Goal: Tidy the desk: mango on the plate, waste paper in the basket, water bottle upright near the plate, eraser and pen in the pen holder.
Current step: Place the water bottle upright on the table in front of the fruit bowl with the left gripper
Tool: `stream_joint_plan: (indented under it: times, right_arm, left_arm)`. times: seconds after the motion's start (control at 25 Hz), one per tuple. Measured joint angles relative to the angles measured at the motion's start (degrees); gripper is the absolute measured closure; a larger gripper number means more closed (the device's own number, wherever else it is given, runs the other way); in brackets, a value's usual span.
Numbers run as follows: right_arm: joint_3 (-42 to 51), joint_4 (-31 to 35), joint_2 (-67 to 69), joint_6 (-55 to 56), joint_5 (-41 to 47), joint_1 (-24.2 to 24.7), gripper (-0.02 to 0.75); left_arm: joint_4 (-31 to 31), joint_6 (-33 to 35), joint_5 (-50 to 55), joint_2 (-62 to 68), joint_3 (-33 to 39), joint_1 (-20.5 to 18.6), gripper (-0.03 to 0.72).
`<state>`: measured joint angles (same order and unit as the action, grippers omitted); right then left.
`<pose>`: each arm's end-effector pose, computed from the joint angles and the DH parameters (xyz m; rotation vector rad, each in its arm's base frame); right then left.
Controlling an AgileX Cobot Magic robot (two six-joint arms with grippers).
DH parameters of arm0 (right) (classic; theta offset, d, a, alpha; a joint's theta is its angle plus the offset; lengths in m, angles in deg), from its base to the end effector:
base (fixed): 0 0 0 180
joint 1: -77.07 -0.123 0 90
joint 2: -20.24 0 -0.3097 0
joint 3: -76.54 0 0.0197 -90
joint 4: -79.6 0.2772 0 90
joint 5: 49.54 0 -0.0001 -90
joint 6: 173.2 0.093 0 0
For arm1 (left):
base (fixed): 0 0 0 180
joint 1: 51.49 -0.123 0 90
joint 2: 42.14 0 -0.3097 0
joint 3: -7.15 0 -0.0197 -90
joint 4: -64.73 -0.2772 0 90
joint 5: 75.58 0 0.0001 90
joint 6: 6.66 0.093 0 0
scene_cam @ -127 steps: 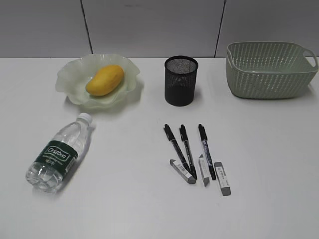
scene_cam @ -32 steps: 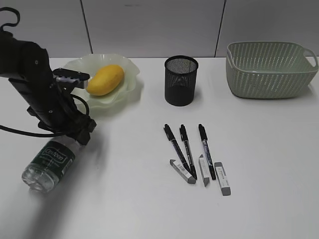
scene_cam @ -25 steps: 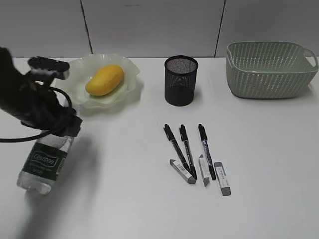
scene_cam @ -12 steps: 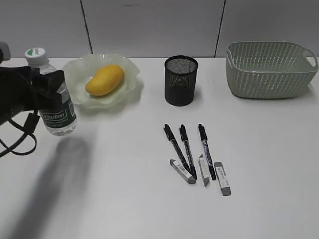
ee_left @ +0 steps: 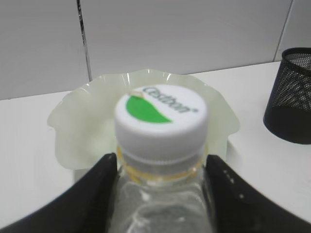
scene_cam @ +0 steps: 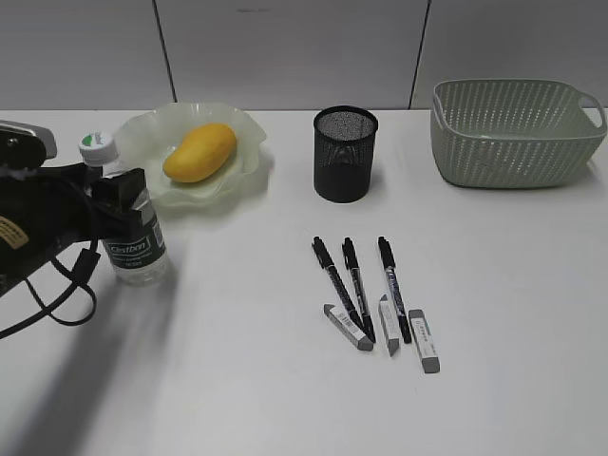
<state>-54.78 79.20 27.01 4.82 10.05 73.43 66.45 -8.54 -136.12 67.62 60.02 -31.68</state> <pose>-0.0061 -0.0010 0.2935 -0.0981 2.0054 0.0102 0.2804 -0.0984 0.1362 0.2471 1.7722 -0.2597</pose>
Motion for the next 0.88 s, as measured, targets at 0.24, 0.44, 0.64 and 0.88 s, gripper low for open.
stream_joint_plan:
  times: [0.24, 0.44, 0.64, 0.88]
  right_arm:
    - [0.00, 0.00, 0.00, 0.00, 0.00, 0.00, 0.459]
    - [0.00, 0.00, 0.00, 0.00, 0.00, 0.00, 0.462]
    - [0.00, 0.00, 0.00, 0.00, 0.00, 0.00, 0.462]
    - [0.00, 0.00, 0.00, 0.00, 0.00, 0.00, 0.462]
  left_arm:
    - [-0.96, -0.78, -1.01, -0.39, 0.00, 0.00, 0.147]
    - [-0.96, -0.94, 0.31, -4.78, 0.00, 0.00, 0.108]
    - [-0.16, -0.99, 11.70, -15.78, -0.07, 0.00, 0.111]
    - [0.46, -1.06, 56.70, -38.56, -6.62, 0.00, 0.195]
